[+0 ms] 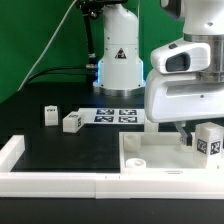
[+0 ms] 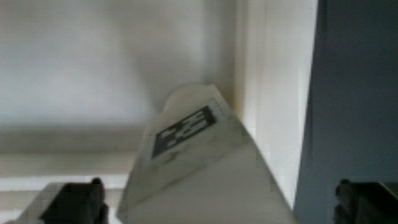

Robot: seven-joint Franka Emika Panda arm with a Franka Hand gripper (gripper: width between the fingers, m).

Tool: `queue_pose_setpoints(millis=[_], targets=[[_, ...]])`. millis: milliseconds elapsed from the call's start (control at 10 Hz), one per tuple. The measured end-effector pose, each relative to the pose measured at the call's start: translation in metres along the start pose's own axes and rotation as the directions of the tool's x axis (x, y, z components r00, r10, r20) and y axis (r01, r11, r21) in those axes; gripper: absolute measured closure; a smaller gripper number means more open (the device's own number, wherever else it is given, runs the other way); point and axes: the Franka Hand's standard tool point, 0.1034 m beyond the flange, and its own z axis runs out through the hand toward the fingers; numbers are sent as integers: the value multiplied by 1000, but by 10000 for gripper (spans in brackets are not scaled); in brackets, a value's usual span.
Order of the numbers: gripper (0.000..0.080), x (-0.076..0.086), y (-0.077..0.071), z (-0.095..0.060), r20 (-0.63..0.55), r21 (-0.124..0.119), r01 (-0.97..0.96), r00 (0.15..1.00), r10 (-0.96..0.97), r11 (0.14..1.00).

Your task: Assemble one leg

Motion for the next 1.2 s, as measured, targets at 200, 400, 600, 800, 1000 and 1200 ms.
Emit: queue_pose_setpoints(millis=[200,400,600,800,1000,1200], targets=[[260,0,1,1,1,-1,20,1000,-20,1000],[428,0,1,1,2,-1,21,1000,-21,1000],[511,0,1,1,2,-2,20,1000,-20,1000],[511,-1,1,1,3,-3,-82,997,82,997],[511,-1,2,1,0,-12,-315,949,315,949],[510,-1,5,2,-10,-15,-603,797,603,797]])
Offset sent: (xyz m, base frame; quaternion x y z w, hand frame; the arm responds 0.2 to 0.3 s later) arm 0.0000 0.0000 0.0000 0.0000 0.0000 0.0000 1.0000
